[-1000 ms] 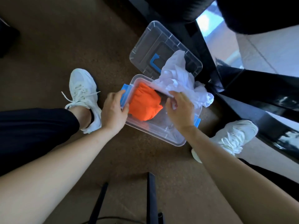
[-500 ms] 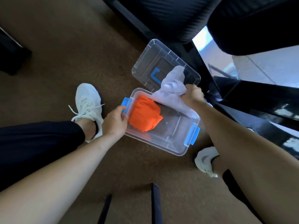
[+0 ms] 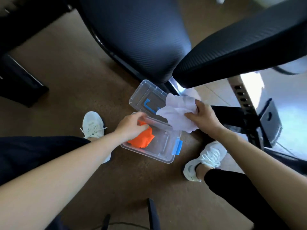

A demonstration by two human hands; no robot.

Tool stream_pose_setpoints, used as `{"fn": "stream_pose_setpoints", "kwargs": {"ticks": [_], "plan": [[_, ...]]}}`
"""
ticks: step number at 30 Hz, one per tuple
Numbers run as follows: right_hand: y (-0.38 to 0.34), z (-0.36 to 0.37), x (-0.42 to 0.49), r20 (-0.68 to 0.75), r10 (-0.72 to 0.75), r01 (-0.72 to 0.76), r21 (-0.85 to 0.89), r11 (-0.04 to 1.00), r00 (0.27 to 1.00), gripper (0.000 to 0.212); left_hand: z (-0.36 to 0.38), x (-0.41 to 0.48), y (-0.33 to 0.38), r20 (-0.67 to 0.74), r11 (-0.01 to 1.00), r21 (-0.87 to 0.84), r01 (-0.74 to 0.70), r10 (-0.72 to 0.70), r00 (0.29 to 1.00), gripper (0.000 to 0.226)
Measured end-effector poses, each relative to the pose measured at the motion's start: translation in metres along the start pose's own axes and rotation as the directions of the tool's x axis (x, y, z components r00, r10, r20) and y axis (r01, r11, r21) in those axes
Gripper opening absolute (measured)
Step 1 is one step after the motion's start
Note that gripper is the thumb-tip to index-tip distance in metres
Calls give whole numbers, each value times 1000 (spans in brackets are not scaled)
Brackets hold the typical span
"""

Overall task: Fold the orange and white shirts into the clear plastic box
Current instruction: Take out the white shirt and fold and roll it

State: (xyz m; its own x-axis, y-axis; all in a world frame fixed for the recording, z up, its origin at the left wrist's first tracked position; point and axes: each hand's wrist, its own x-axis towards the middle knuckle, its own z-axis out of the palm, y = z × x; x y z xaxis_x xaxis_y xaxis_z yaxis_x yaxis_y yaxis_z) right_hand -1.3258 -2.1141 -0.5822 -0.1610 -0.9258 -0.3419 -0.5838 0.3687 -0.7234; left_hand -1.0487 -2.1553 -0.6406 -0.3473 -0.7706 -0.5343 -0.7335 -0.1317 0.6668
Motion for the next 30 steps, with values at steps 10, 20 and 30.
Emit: {"fn": "stream_pose_setpoints", "kwargs": {"ticks": [10,20,30], "plan": [[-84,-49,-132,25,-62,39,539,842,998,55,-34,-112,104,-116,879,-153,-451,438,892,20],[-79,-25,-215,-130,64,-16,343,939,989,65,-62,-199,147,-177,697,-454,-555,540,823,6],[-109,-9,-237,-215,-126,210,436,875,969,9,-61,-221,130,104,839,-257,-480,517,849,13]]}}
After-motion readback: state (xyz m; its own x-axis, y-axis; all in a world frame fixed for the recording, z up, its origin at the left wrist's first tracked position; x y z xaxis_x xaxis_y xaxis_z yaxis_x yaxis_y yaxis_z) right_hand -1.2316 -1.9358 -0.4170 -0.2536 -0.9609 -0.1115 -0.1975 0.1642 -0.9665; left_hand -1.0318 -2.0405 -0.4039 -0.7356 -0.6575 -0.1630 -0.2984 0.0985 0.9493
